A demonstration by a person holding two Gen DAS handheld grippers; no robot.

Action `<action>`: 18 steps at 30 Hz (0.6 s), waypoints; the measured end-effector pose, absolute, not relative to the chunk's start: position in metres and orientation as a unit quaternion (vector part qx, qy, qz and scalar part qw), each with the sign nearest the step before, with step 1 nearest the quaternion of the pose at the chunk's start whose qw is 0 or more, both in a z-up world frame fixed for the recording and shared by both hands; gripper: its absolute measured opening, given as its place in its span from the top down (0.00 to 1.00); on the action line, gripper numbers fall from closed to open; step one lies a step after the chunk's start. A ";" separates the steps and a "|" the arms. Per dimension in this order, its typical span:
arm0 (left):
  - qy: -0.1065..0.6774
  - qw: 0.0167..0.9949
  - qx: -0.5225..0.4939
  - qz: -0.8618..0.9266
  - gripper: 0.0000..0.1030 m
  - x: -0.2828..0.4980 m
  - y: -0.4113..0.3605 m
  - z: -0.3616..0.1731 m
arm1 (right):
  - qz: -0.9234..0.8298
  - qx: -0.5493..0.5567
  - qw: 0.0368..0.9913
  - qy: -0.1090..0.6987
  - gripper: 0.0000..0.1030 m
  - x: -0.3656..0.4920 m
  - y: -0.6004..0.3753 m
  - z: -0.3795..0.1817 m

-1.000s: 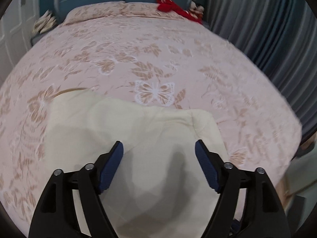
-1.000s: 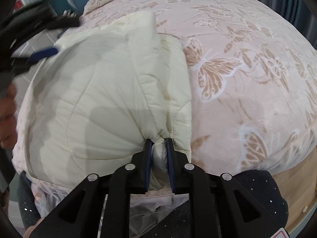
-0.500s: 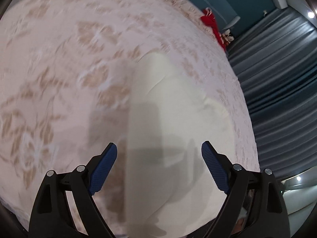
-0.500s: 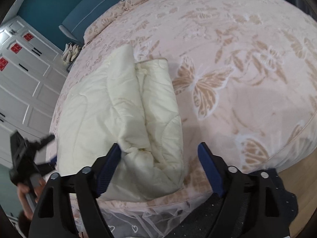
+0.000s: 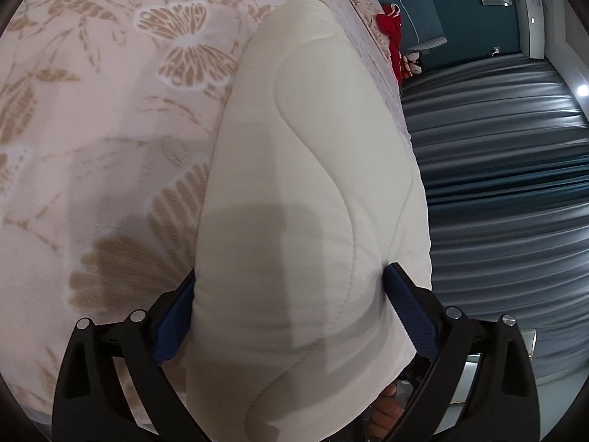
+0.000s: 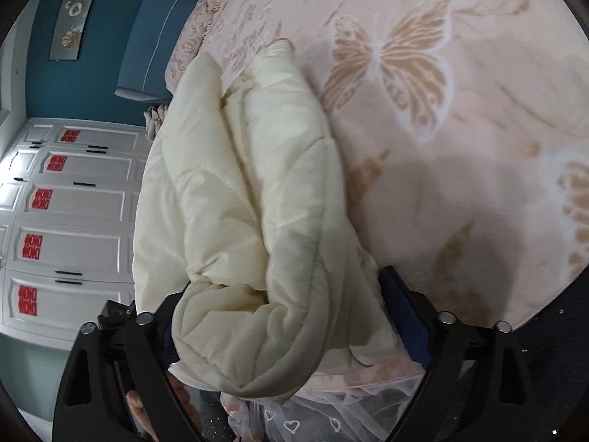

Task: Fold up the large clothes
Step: 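Grasp the jacket bundle with both grippers and lift it off the bed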

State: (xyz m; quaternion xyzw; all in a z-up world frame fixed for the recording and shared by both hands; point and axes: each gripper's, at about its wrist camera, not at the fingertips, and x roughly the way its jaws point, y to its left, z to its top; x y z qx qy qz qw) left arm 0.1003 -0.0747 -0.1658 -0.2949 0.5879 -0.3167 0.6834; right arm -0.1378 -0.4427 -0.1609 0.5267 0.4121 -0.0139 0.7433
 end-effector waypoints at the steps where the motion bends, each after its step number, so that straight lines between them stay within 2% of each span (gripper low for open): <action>1: 0.585 0.689 -0.286 -0.318 0.12 0.098 -0.077 -0.161 | -0.013 0.520 0.749 0.411 0.35 -0.138 -0.442 -0.156; 3: 0.578 0.707 -0.253 -0.320 0.16 0.092 -0.087 -0.149 | -0.011 0.504 0.759 0.413 0.53 -0.138 -0.441 -0.141; 6: 0.561 0.727 -0.215 -0.331 0.25 0.086 -0.096 -0.127 | -0.010 0.467 0.791 0.397 0.62 -0.140 -0.430 -0.107; 8: 0.545 0.738 -0.203 -0.342 0.32 0.083 -0.097 -0.110 | -0.008 0.440 0.812 0.384 0.65 -0.136 -0.422 -0.085; 10: 0.521 0.748 -0.203 -0.358 0.34 0.081 -0.096 -0.088 | -0.008 0.397 0.840 0.371 0.66 -0.132 -0.408 -0.056; 12: 0.494 0.759 -0.202 -0.373 0.35 0.079 -0.092 -0.060 | -0.004 0.359 0.864 0.354 0.70 -0.128 -0.394 -0.029; 18: 0.396 0.795 -0.189 -0.419 0.36 0.080 -0.080 0.027 | 0.011 0.255 0.920 0.298 0.71 -0.110 -0.351 0.050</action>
